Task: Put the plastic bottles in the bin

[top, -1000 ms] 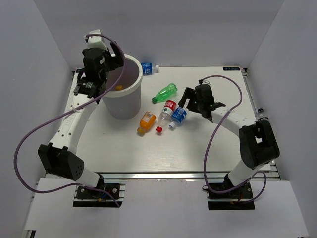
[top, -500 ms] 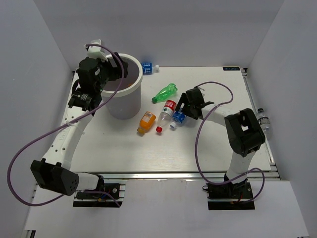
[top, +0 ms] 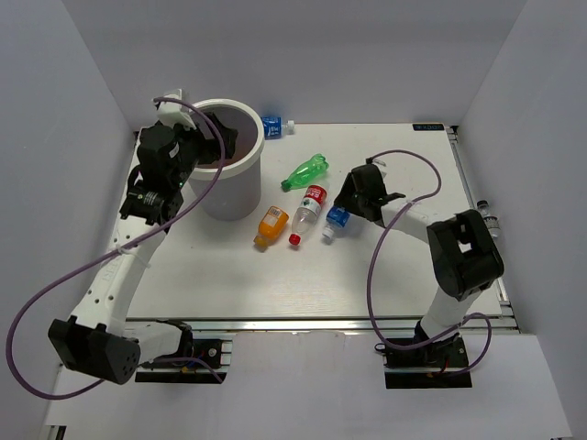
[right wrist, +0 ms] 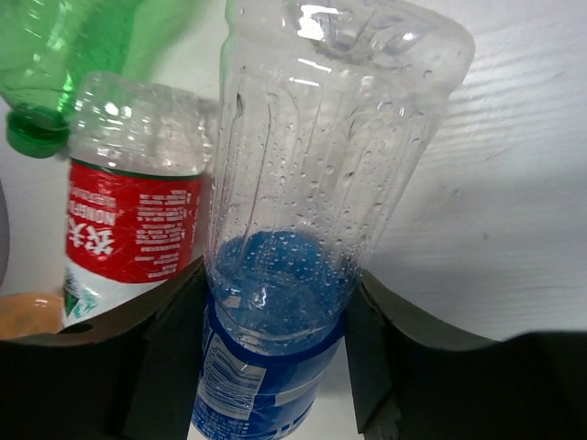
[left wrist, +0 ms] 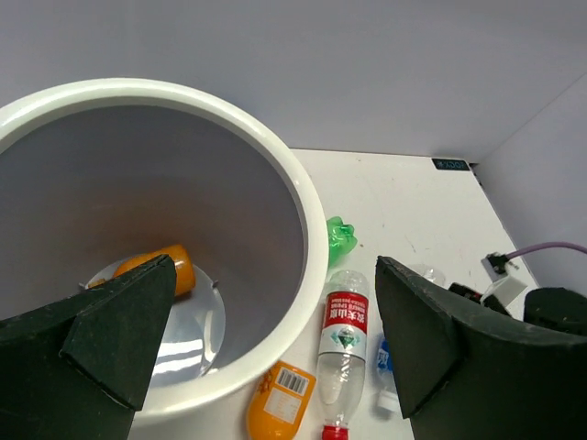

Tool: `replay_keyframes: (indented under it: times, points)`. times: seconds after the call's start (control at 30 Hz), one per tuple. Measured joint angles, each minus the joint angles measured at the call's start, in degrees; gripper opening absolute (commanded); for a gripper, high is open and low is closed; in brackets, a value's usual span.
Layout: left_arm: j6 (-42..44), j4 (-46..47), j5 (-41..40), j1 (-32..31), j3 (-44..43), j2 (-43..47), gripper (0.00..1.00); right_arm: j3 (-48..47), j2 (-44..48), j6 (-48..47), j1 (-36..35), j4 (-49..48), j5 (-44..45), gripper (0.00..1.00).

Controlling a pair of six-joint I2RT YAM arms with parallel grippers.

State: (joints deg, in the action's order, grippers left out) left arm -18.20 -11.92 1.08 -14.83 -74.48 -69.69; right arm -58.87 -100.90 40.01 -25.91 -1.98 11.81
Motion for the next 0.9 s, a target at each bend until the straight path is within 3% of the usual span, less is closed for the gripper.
replay_keyframes:
  times: [0.23, 0.53, 0.7, 0.83, 0.9]
  points:
    - [-0.96, -0.15, -3.06, -0.02, 5.86, 7.69, 0.98, -1.57, 9.29, -9.88, 0.87, -1.7, -4.5, 0.42]
    - [-5.14, -0.61, -6.93, -0.02, 13.09, 16.04, 0.98, -16.9, 11.45, -24.24, -5.49, -18.78, -19.08, 0.43]
    - [-8.98, -0.26, -7.1, -0.02, 19.32, 20.44, 0.98, -29.44, 3.87, -28.76, -10.25, -29.35, -22.23, 0.51]
    - [-11.78, 0.31, -4.52, -0.02, 23.39, 21.9, 0.98, -42.91, -7.63, -30.6, -12.81, -32.54, -23.98, 0.53]
    - [-12.74, 0.83, -2.19, -0.02, 24.98, 21.75, 0.98, -50.62, -14.32, -30.6, -13.68, -31.93, -24.98, 0.59]
